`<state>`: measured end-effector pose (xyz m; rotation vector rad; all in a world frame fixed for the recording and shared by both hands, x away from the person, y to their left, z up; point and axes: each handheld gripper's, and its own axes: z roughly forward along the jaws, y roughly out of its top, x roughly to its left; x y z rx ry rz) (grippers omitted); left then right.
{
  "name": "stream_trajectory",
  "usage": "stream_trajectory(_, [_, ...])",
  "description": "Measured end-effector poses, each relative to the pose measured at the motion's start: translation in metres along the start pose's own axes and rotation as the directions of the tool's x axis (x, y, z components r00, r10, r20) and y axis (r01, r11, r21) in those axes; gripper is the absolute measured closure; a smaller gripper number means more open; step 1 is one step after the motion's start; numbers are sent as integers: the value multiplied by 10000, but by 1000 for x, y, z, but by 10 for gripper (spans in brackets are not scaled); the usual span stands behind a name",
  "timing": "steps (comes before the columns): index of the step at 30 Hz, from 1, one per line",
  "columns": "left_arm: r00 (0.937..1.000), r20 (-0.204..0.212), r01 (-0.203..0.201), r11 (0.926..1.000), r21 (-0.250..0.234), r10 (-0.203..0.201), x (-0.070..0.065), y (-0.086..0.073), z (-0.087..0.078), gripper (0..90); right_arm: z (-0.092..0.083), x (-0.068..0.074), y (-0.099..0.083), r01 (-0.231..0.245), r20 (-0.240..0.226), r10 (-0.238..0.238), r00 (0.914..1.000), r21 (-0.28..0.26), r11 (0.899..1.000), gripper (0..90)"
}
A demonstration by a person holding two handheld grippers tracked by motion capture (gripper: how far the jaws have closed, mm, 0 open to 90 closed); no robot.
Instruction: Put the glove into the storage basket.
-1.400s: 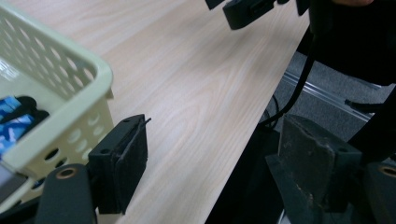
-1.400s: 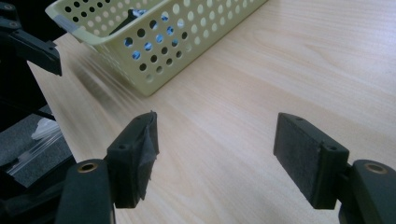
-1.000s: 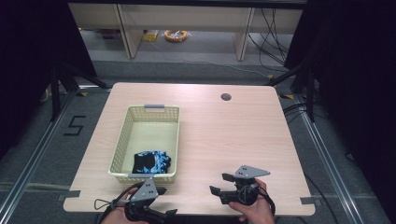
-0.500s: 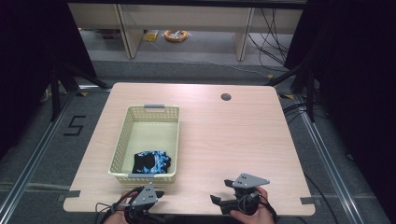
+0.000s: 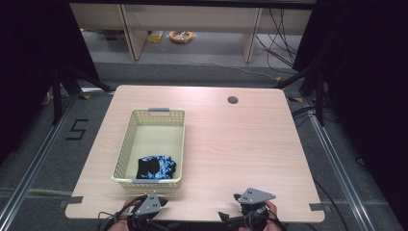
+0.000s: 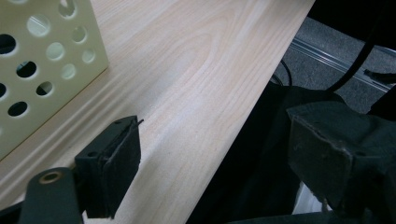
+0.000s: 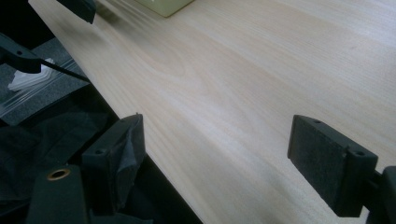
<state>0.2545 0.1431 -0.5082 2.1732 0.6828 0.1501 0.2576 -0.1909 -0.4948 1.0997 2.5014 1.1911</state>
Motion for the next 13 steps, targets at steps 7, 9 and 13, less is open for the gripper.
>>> stream_trajectory(7, [10000,-25,-76,10000,41,76,1,0,1,172,0,-2,-1,184,74,-184,9998,23,9998,199])
stream_trajectory(9, [10000,9,-18,10000,30,18,0,0,1,172,0,-2,-1,198,109,-199,9997,12,9998,199])
stream_trajectory(13, [10000,-33,-64,10000,76,64,1,0,1,172,0,-2,-1,231,80,-231,9997,-6,9997,199])
